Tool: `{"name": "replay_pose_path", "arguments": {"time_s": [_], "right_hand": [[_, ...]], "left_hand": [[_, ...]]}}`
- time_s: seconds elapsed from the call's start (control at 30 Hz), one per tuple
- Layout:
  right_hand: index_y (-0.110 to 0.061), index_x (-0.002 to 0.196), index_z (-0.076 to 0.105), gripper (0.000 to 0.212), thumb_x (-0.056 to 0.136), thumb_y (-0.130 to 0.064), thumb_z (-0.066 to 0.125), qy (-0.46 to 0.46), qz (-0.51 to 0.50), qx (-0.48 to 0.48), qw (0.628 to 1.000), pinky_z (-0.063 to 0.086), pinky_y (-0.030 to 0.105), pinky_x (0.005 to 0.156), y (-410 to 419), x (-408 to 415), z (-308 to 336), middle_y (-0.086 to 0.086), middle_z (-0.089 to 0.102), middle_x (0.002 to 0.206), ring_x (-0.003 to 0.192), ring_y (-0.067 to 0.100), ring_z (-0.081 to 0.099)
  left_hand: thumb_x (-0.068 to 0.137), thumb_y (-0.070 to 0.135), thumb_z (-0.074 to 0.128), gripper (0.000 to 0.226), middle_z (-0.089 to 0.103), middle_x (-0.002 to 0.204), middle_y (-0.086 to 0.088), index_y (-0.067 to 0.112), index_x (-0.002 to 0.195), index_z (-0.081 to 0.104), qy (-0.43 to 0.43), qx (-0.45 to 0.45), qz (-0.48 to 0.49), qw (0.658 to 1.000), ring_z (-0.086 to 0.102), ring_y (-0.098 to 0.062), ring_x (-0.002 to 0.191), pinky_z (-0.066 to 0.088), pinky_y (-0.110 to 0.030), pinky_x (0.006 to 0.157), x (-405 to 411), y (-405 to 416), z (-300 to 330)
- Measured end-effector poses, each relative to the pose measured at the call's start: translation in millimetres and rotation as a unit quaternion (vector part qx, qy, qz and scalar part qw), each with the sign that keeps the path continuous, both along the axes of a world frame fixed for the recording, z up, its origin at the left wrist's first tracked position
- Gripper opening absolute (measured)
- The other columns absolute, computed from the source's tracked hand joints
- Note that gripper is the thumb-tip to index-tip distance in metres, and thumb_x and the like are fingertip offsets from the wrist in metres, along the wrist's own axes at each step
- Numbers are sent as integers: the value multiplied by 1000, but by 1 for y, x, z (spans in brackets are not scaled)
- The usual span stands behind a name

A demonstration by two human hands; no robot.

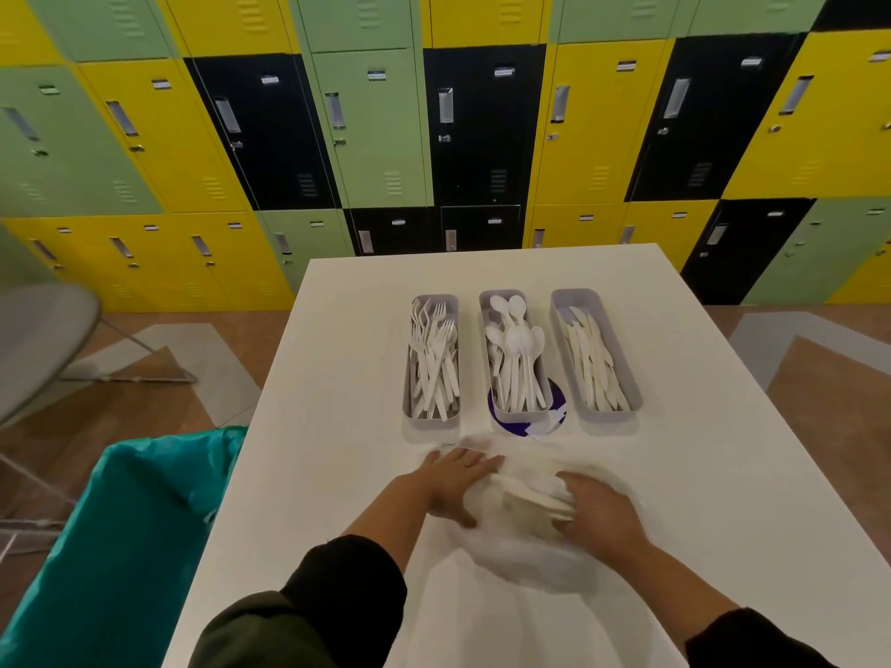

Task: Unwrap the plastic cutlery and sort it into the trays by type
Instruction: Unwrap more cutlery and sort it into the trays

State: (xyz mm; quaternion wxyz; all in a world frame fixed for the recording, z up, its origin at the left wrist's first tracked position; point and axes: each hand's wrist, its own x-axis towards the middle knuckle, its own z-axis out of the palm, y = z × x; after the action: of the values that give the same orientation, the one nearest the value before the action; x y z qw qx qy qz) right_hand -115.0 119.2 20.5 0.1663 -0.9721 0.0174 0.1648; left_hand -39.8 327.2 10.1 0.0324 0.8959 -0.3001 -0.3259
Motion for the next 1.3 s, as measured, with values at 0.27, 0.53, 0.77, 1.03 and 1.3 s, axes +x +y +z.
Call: {"name": "replay_pose_path", "arguments": {"time_s": [0.27, 0.53, 0.77, 1.03, 1.3], "right_hand": [[-19, 90, 65, 20, 74, -23, 76, 18, -66, 278, 958, 50, 30, 72, -21, 12, 40, 1, 71, 85, 81, 15, 66], [-3, 98, 60, 14, 84, -4, 64, 7, -176, 587, 790, 50, 38, 85, -20, 24, 77, 8, 68, 72, 74, 21, 66], [-9, 88, 60, 1, 87, -9, 59, -10, -311, 728, 610, 57, 27, 59, -21, 45, 95, 2, 63, 61, 60, 16, 63], [-4, 111, 61, 27, 85, -13, 65, -43, -397, 688, 605, 55, 22, 50, -26, 57, 80, 9, 63, 74, 65, 16, 63], [4, 121, 55, 38, 91, -18, 56, -1, -351, 712, 608, 57, 29, 65, -53, 64, 72, 16, 68, 100, 92, 24, 67]], "left_hand": [[84, 33, 64, 90, -2, 160, 1, 31, 150, 2, 15, 5, 18, 1000, -6, -19, 147, -2, -51, 117, 2, -2, 4], [90, 25, 55, 36, 56, 133, -5, 13, 123, 61, 45, -83, 63, 993, 49, -20, 124, 35, -34, 107, 21, -29, 63], [95, 43, 47, 40, 68, 101, -8, 7, 106, 60, 119, -372, 244, 888, 64, -13, 83, 49, -25, 76, 5, -69, 104], [90, 35, 57, 55, 59, 110, -10, 9, 133, 35, 112, -363, 269, 885, 60, -22, 84, 48, -26, 63, -17, -128, 88], [100, 26, 39, 14, 56, 73, -3, 14, 100, 48, 206, -458, 297, 812, 56, -8, 55, 51, -25, 59, -6, -144, 87]]}}
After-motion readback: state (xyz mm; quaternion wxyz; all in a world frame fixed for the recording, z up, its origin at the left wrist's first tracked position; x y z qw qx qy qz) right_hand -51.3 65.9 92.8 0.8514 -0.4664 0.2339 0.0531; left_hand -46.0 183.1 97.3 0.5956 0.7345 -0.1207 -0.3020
